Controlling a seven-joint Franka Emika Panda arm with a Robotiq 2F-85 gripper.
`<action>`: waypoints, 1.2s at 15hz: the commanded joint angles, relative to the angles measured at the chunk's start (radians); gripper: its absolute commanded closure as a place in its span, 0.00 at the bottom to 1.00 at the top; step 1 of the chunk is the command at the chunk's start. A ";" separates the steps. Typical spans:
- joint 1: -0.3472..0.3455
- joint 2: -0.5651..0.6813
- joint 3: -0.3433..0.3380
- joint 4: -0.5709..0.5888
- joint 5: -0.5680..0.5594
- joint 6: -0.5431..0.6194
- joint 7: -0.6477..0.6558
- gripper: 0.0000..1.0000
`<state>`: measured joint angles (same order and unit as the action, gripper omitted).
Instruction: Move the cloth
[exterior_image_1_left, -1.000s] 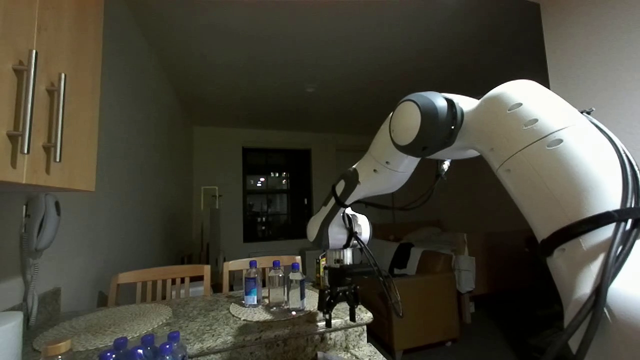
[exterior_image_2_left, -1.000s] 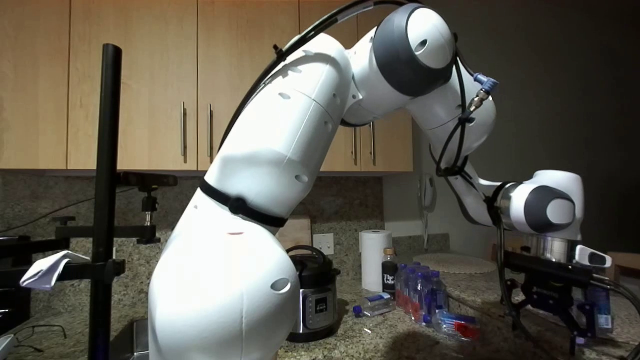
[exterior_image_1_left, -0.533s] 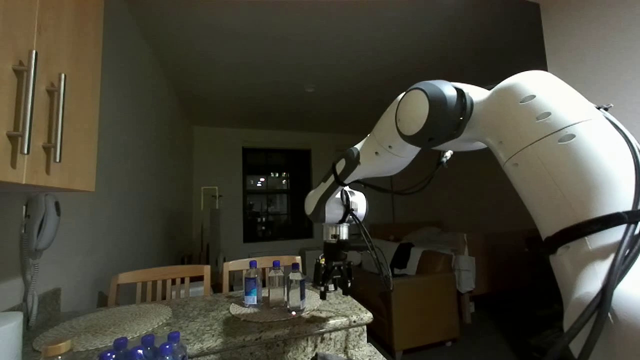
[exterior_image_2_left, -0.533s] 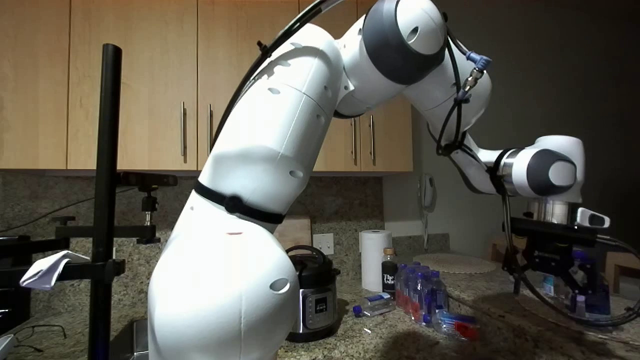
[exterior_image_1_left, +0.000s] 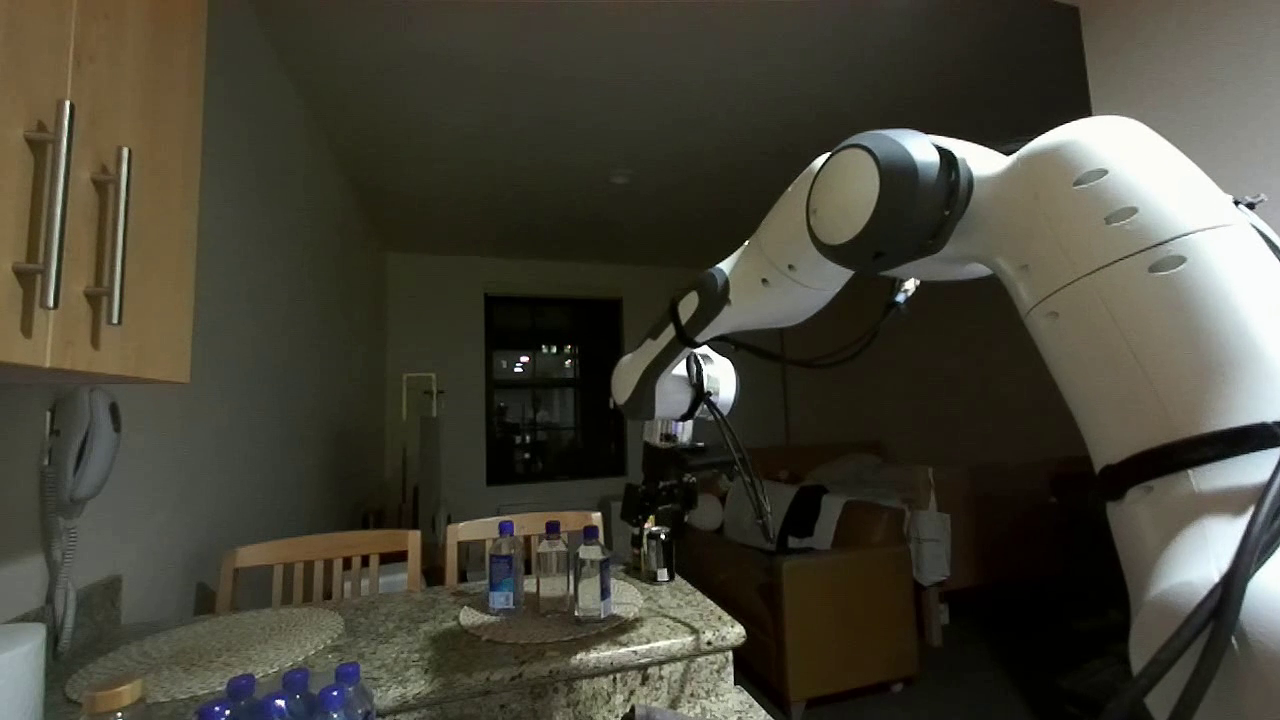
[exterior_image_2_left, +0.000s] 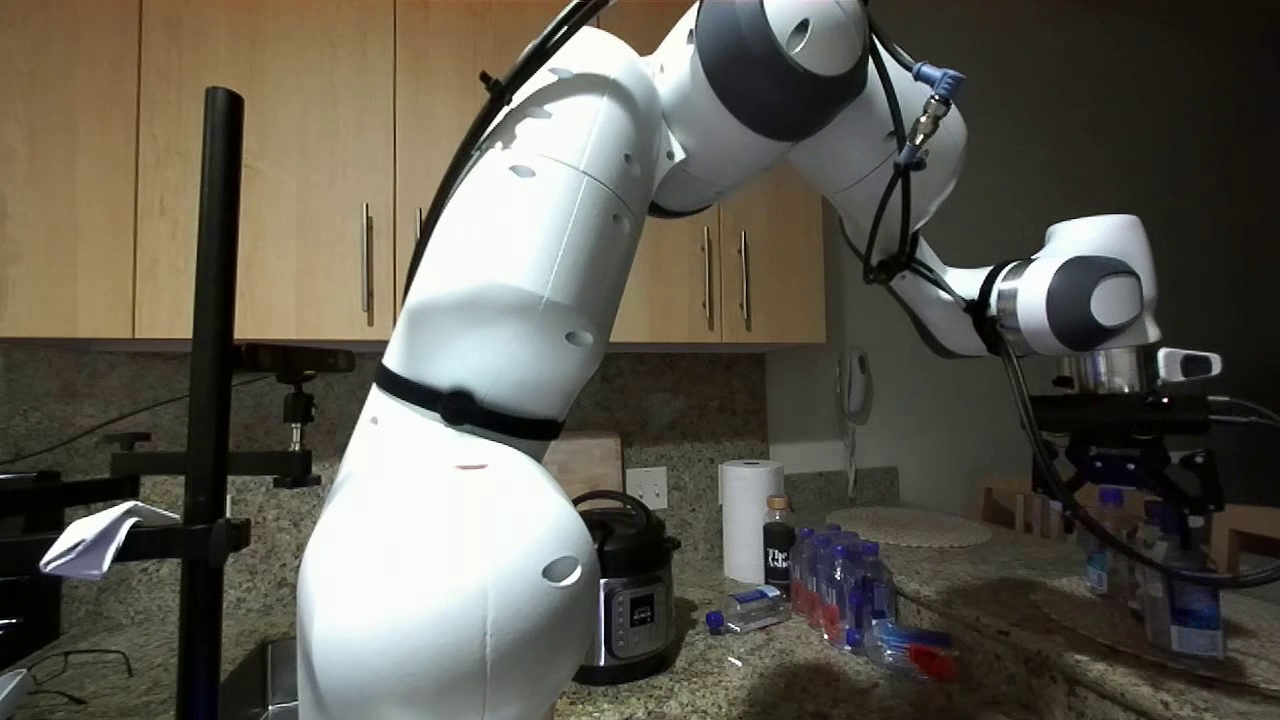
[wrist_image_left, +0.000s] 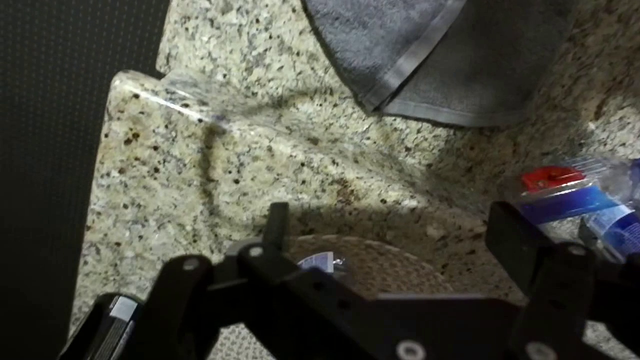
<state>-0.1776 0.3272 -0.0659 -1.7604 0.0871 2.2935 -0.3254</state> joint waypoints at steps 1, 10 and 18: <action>0.037 -0.079 -0.025 -0.112 -0.108 0.103 0.073 0.00; 0.145 -0.262 -0.048 -0.309 -0.376 0.034 0.521 0.00; 0.145 -0.398 -0.007 -0.383 -0.252 -0.199 0.626 0.00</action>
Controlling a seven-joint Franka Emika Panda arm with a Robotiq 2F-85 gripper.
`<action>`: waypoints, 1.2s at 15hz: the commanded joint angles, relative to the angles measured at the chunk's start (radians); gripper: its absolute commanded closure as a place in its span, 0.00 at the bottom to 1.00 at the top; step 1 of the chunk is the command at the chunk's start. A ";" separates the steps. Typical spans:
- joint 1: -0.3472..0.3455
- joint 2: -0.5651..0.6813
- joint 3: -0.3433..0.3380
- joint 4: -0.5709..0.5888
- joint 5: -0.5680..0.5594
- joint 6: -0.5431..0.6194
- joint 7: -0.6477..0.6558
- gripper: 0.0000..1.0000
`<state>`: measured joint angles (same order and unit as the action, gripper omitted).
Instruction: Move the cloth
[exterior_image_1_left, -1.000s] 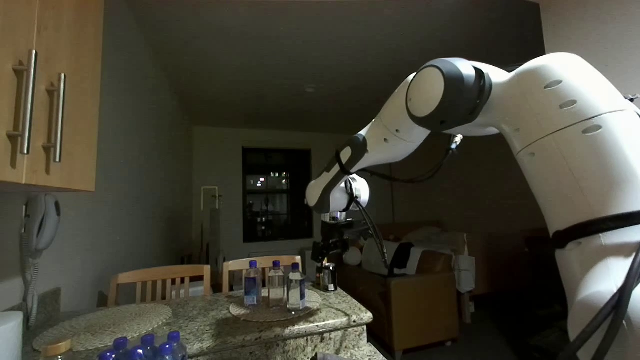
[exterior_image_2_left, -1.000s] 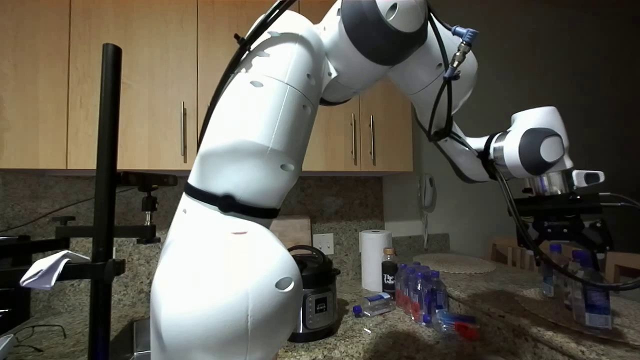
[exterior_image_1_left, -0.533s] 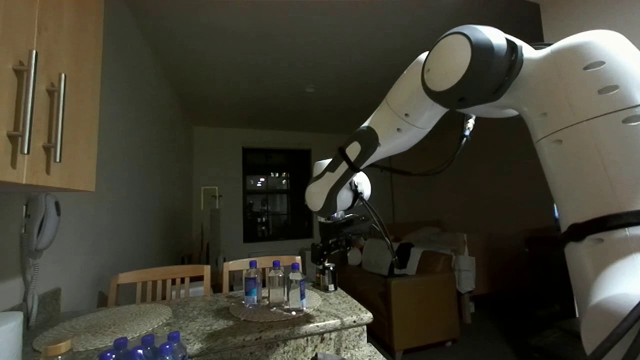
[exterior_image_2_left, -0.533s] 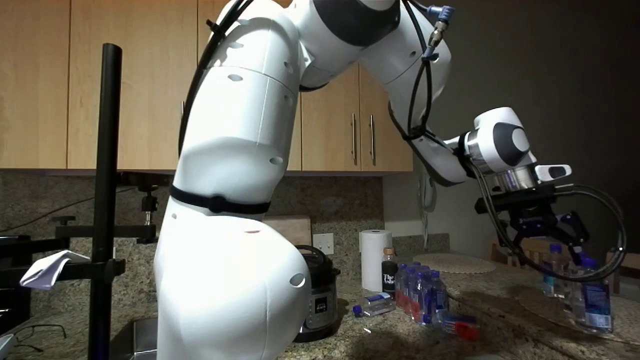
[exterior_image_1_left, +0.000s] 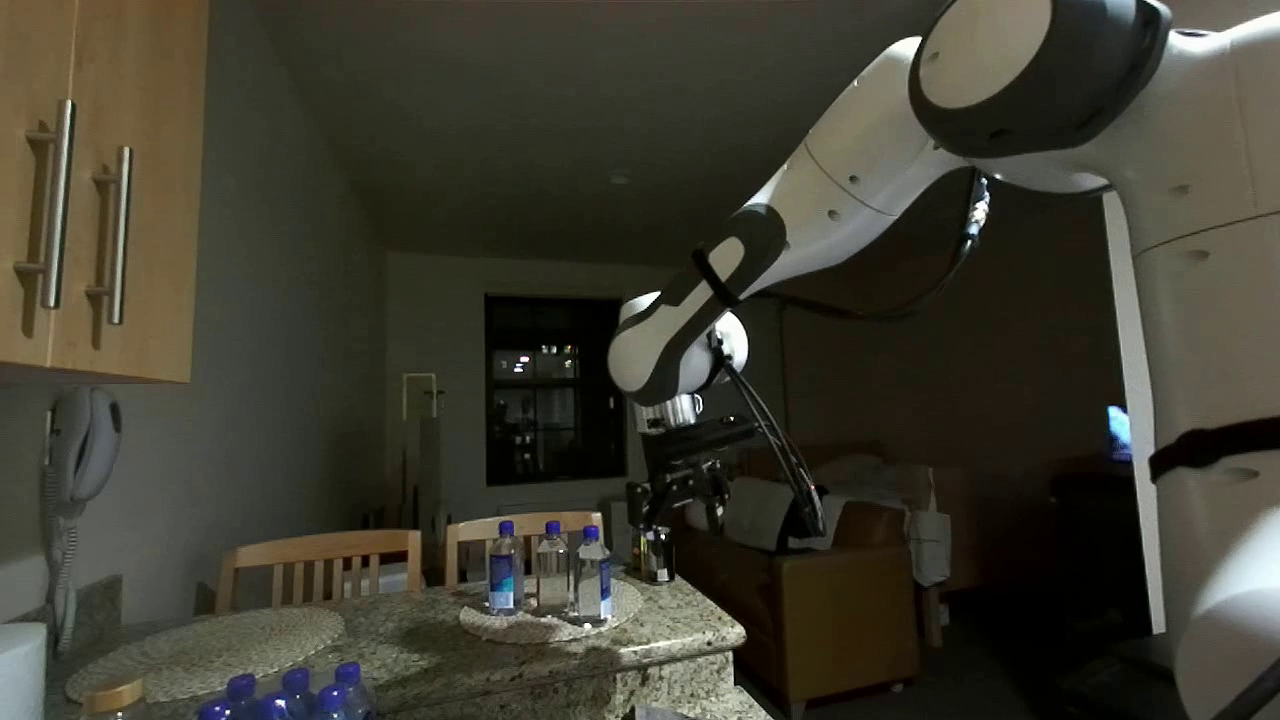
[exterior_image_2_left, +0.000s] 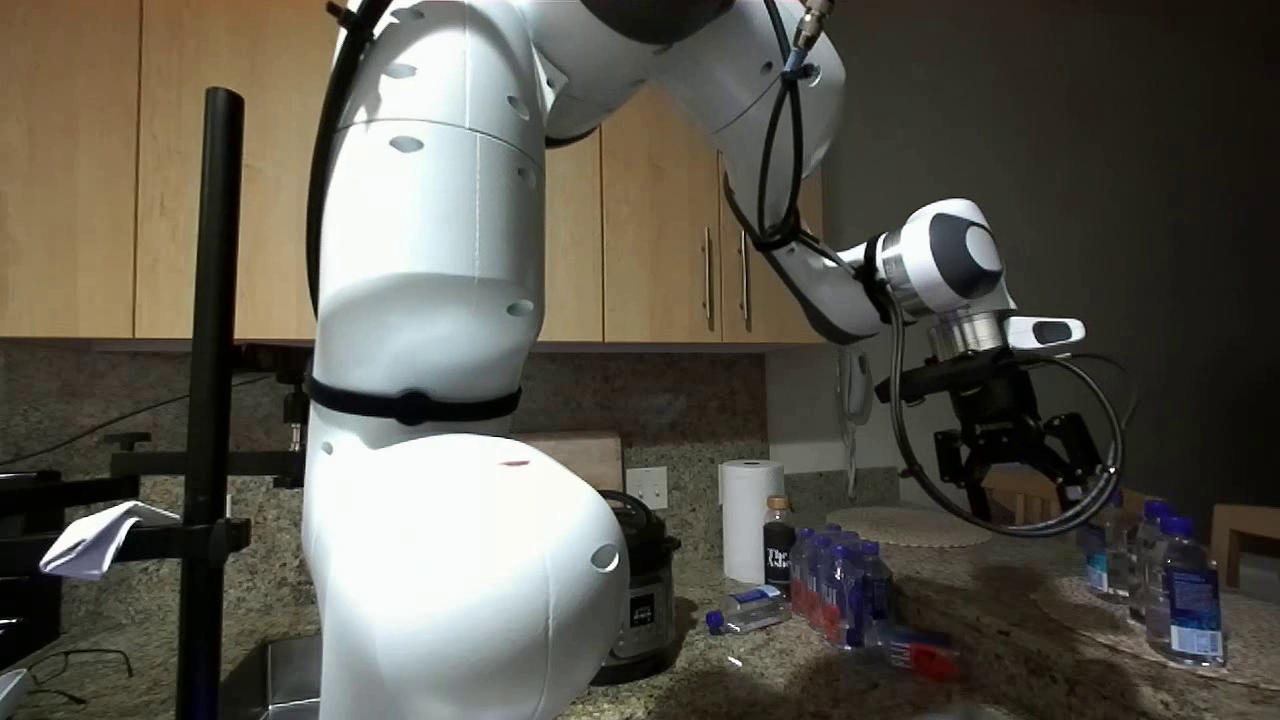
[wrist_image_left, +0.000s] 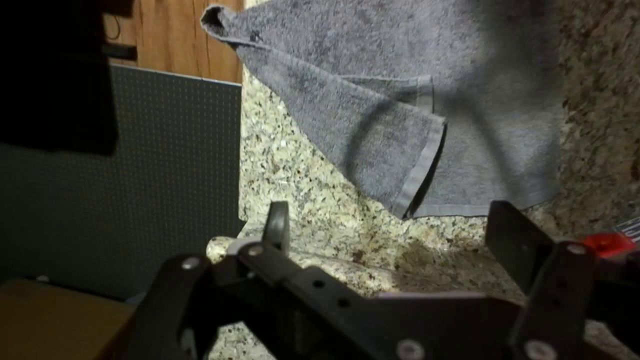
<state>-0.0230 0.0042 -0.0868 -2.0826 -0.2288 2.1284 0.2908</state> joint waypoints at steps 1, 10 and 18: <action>-0.011 -0.095 0.015 -0.076 0.092 -0.039 -0.004 0.00; -0.011 -0.251 0.026 -0.220 0.207 -0.019 -0.065 0.00; -0.019 -0.224 0.038 -0.193 0.184 -0.026 -0.028 0.00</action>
